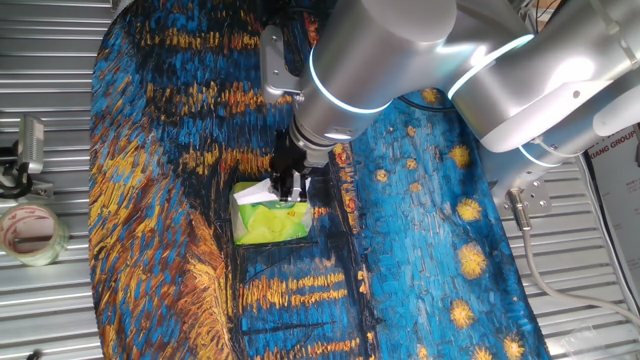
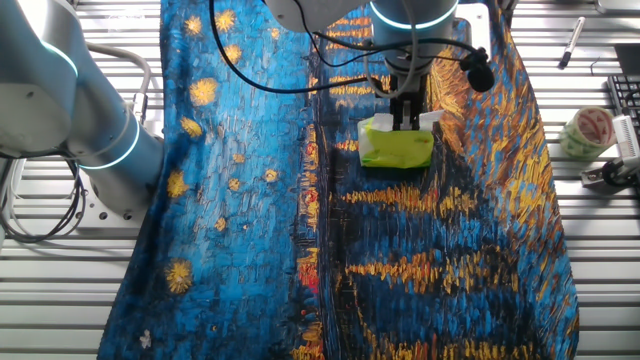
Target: Pull out a napkin
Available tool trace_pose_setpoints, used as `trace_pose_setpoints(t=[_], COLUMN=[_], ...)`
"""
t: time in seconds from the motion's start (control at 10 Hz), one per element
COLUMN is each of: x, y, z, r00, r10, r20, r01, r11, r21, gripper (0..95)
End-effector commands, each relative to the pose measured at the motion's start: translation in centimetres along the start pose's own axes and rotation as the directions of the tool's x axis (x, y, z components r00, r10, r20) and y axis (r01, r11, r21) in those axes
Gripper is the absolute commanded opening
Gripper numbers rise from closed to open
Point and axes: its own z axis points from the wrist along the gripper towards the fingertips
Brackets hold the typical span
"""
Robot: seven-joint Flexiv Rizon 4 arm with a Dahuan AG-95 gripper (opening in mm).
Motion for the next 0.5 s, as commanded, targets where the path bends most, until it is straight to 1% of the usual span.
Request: trace_pose_setpoints(t=[0.1, 0.4, 0.5], x=[0.0, -0.1, -0.2], y=[0.0, -0.1, -0.1], z=[0.0, -0.8, -1.4], r00=[1.000, 1.000, 1.000], r10=[0.002, -0.004, -0.005], r20=[0.002, -0.006, -0.014], r01=[-0.002, 0.004, 0.005], r11=[1.000, 1.000, 1.000], r21=[0.001, 0.001, 0.000], gripper=[0.0, 0.0, 0.0])
